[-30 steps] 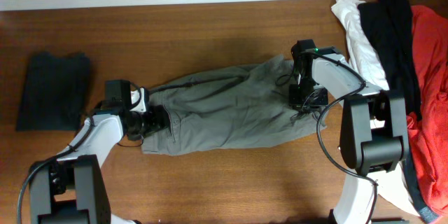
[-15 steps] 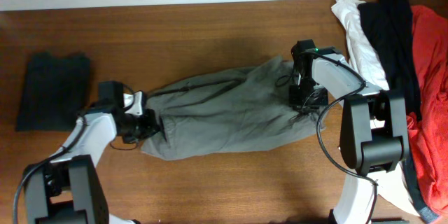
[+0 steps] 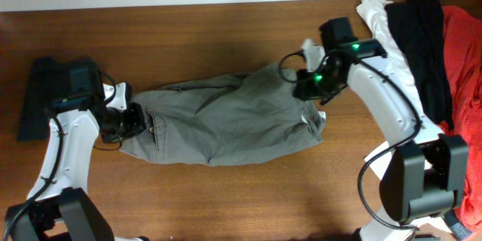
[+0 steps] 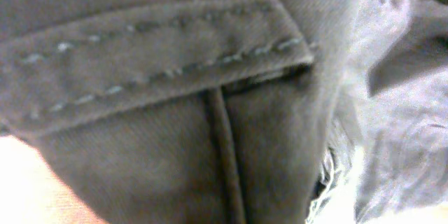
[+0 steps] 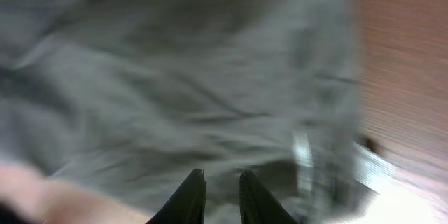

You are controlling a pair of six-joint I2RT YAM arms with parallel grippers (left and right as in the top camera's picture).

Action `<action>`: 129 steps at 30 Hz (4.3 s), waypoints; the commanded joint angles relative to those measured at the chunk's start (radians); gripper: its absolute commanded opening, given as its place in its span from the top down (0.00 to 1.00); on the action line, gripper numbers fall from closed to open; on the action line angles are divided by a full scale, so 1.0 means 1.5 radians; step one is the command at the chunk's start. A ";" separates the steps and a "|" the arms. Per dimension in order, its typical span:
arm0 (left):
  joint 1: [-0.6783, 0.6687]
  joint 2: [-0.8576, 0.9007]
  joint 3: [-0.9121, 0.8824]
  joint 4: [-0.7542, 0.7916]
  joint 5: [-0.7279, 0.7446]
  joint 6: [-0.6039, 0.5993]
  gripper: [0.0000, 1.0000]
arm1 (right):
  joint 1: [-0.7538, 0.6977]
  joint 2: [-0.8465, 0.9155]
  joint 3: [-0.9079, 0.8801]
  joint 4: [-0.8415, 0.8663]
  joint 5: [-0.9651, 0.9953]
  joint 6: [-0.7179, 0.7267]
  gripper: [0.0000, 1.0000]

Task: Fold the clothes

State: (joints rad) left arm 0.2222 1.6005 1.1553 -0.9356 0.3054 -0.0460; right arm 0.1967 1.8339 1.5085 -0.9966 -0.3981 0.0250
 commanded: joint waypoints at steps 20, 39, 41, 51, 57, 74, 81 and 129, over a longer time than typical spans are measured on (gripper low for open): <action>-0.038 -0.089 0.106 -0.060 0.155 0.012 1.00 | 0.296 0.224 -0.017 0.225 -0.132 0.093 0.78; -0.085 -0.097 0.169 -0.066 0.212 0.011 1.00 | 0.333 0.235 -0.003 0.284 -0.154 0.069 0.73; -0.095 -0.097 0.168 -0.068 0.195 0.011 1.00 | 0.308 0.201 0.005 0.243 -0.109 0.062 0.72; -0.141 -0.097 0.168 -0.065 0.134 0.011 1.00 | 0.141 0.019 0.018 0.049 0.053 0.051 0.67; -0.146 -0.097 0.168 -0.061 0.135 0.011 1.00 | 0.065 0.036 0.003 -0.029 0.120 0.051 0.66; -0.288 -0.078 0.168 0.049 0.127 -0.049 1.00 | 0.031 0.092 -0.189 0.122 0.102 0.053 0.66; -0.361 -0.032 0.168 0.097 0.130 -0.083 0.99 | 0.056 0.093 -0.226 0.160 0.086 0.059 0.66; -0.489 -0.010 0.210 0.182 0.216 -0.097 0.48 | 0.112 0.009 -0.125 0.066 0.245 0.170 0.66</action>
State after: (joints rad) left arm -0.5217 1.6119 1.4513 -0.6651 0.6037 -0.2207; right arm 0.3840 1.9232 1.2324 -0.8410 -0.1791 0.2649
